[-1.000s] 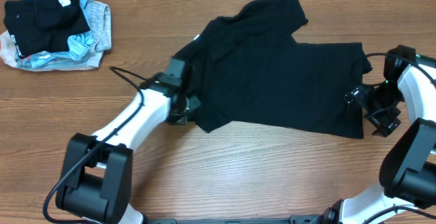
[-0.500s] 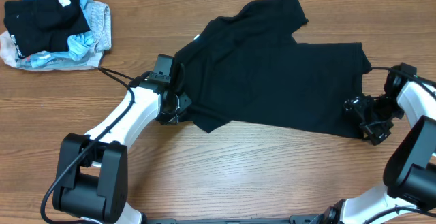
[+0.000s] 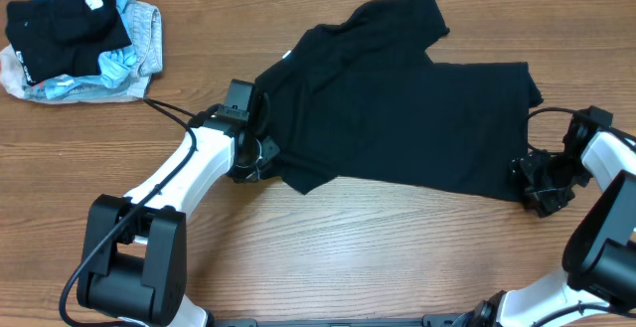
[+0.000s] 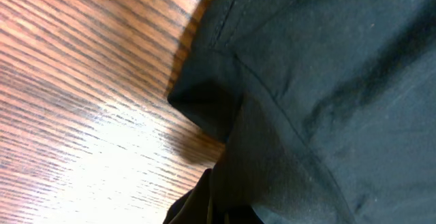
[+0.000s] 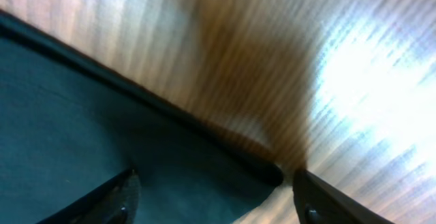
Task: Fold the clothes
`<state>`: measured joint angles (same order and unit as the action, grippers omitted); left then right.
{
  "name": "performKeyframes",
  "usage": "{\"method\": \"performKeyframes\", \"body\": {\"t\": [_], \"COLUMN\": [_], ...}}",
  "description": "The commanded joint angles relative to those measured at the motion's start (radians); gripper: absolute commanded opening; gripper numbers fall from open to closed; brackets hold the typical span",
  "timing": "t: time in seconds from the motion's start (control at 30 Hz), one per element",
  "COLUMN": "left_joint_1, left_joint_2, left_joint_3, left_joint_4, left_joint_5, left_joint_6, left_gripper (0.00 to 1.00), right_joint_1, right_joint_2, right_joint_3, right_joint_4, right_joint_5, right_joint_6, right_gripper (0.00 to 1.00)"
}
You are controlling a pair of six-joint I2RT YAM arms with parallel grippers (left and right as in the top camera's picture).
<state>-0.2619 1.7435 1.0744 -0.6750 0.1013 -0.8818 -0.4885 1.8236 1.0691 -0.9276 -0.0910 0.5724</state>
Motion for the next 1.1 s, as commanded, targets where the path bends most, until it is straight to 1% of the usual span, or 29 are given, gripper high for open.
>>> {"method": "performKeyframes", "body": {"t": [0.0, 0.03, 0.1, 0.13, 0.17, 0.2, 0.27, 0.33, 0.47, 0.63, 0.8, 0.93, 1.0, 1.07], "left_joint_1": [0.0, 0.0, 0.0, 0.0, 0.0, 0.0, 0.0, 0.0, 0.0, 0.0, 0.0, 0.0, -0.001, -0.001], "left_joint_2": [0.003, 0.003, 0.003, 0.003, 0.003, 0.003, 0.003, 0.003, 0.003, 0.002, -0.014, -0.062, -0.104, -0.151], "left_joint_3": [-0.006, -0.006, -0.006, -0.006, -0.006, -0.006, -0.006, -0.006, -0.002, 0.032, 0.108, 0.229, 0.3, 0.368], "left_joint_4": [-0.003, -0.004, -0.006, -0.005, -0.005, -0.005, -0.004, 0.0, 0.006, 0.002, -0.061, -0.146, -0.175, -0.192], "left_joint_5": [0.003, 0.003, 0.003, 0.003, 0.002, -0.002, -0.011, -0.028, -0.038, 0.003, 0.0, -0.005, -0.012, -0.044], "left_joint_6": [0.033, 0.041, 0.042, 0.046, 0.049, 0.049, 0.049, 0.049, 0.082, 0.223, 0.284, 0.381, 0.439, 0.468], "left_gripper": [0.04, 0.04, 0.04, 0.04, 0.04, 0.04, 0.04, 0.04, 0.04, 0.04, 0.04, 0.04, 0.04, 0.04], "right_joint_1": [0.0, 0.0, 0.0, 0.0, 0.0, 0.0, 0.0, 0.0, -0.001, -0.001, -0.001, 0.0, 0.001, 0.001], "right_joint_2": [-0.024, -0.024, -0.024, -0.024, -0.024, -0.024, -0.024, -0.024, -0.024, -0.024, -0.031, -0.071, -0.1, -0.127], "right_joint_3": [-0.037, -0.037, -0.037, -0.037, -0.037, -0.037, -0.037, -0.033, -0.01, 0.065, 0.185, 0.341, 0.448, 0.557], "right_joint_4": [0.018, 0.018, 0.021, 0.021, 0.022, 0.021, 0.018, 0.008, -0.005, -0.058, -0.149, -0.261, -0.335, -0.396], "right_joint_5": [0.006, 0.011, 0.011, 0.012, 0.012, 0.013, 0.029, 0.046, 0.045, 0.049, 0.056, 0.054, 0.056, 0.052], "right_joint_6": [0.039, 0.039, 0.039, 0.039, 0.04, 0.045, 0.063, 0.087, 0.087, 0.086, 0.082, 0.055, 0.045, 0.023], "right_gripper": [0.69, 0.66, 0.57, 0.49, 0.43, 0.41, 0.4, 0.34, 0.05, 0.04, 0.04, 0.04, 0.04, 0.04]}}
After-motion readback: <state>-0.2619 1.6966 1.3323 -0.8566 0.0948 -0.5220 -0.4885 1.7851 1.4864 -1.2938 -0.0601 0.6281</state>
